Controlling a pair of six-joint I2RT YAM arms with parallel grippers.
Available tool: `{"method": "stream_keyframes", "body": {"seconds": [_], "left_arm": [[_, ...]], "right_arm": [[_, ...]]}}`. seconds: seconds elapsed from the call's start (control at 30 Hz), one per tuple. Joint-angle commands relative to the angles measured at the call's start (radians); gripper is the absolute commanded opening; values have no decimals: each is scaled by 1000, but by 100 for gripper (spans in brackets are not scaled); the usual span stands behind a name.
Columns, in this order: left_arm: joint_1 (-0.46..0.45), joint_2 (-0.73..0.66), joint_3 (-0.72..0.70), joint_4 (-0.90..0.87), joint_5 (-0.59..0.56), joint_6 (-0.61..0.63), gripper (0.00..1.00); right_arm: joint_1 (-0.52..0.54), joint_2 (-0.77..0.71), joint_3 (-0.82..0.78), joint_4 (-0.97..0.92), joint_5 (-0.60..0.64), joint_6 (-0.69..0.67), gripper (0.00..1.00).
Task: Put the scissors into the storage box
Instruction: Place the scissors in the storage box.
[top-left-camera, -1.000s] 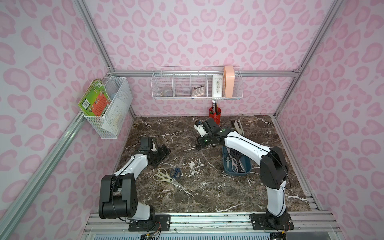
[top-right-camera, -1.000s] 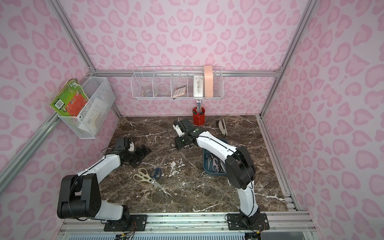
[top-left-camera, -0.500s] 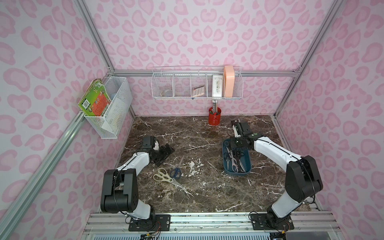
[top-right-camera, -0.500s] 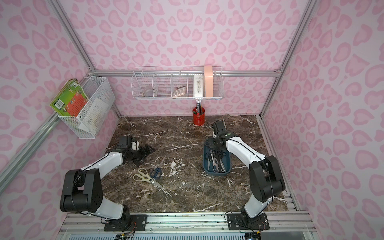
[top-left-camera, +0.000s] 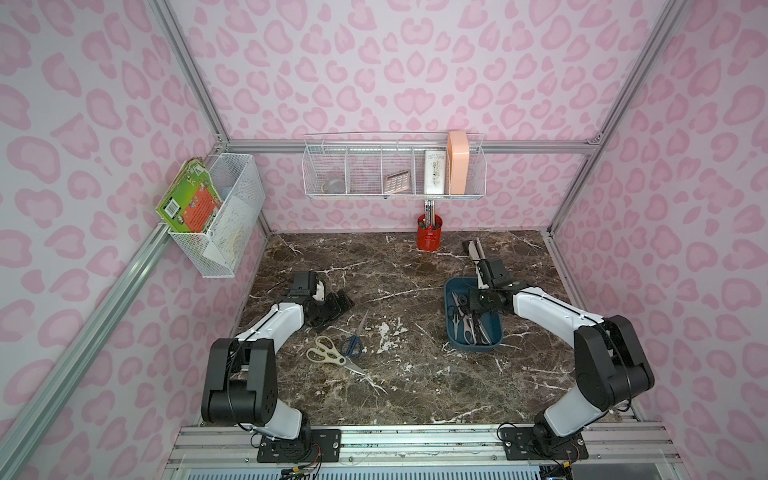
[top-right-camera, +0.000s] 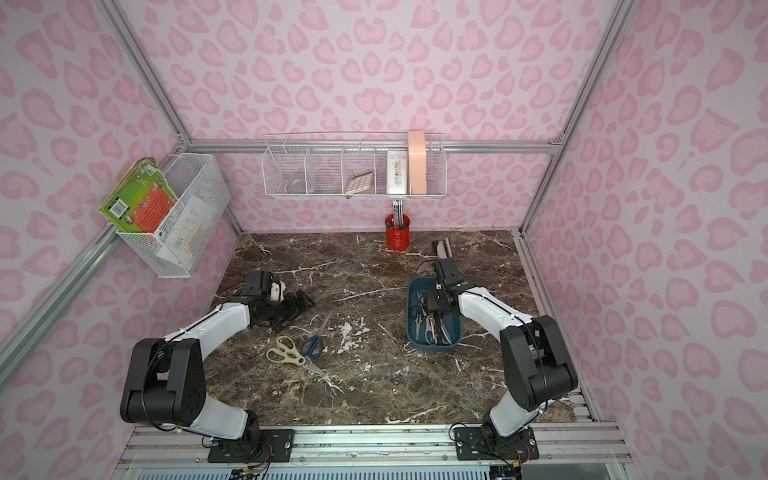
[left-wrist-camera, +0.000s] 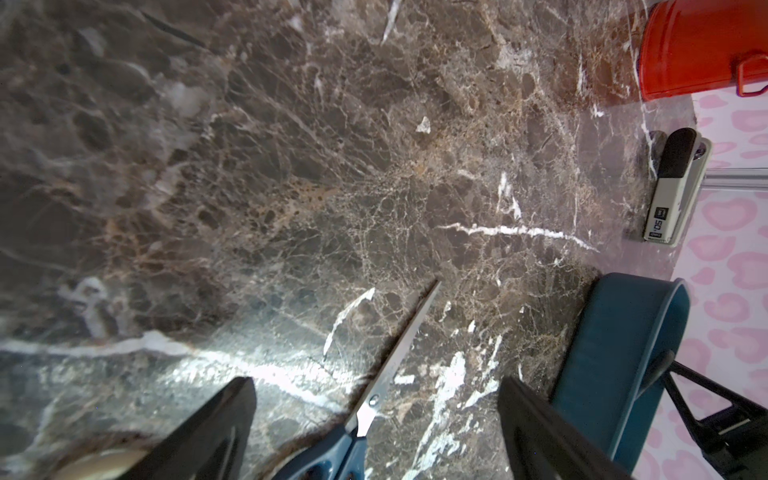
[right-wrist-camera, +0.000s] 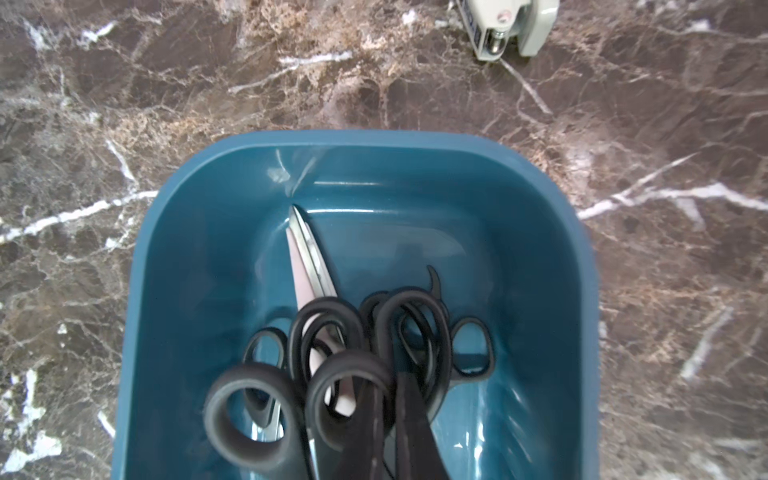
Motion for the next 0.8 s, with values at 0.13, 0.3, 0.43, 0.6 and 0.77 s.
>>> {"method": "stream_keyframes", "body": {"seconds": [0.13, 0.3, 0.43, 0.6, 0.77], "left_arm": [[-4, -18, 8, -44, -28, 24, 96], [-14, -42, -8, -73, -38, 21, 96], [-36, -54, -33, -101, -42, 19, 96], [-69, -71, -68, -123, -74, 11, 96], [-109, -57, -66, -121, -93, 3, 96]], "right_arm": [[29, 32, 10, 47, 43, 4, 1], [33, 20, 22, 33, 47, 0, 24], [32, -17, 41, 19, 48, -7, 29], [33, -64, 67, -1, 44, -25, 31], [48, -88, 67, 28, -20, -25, 33]]}}
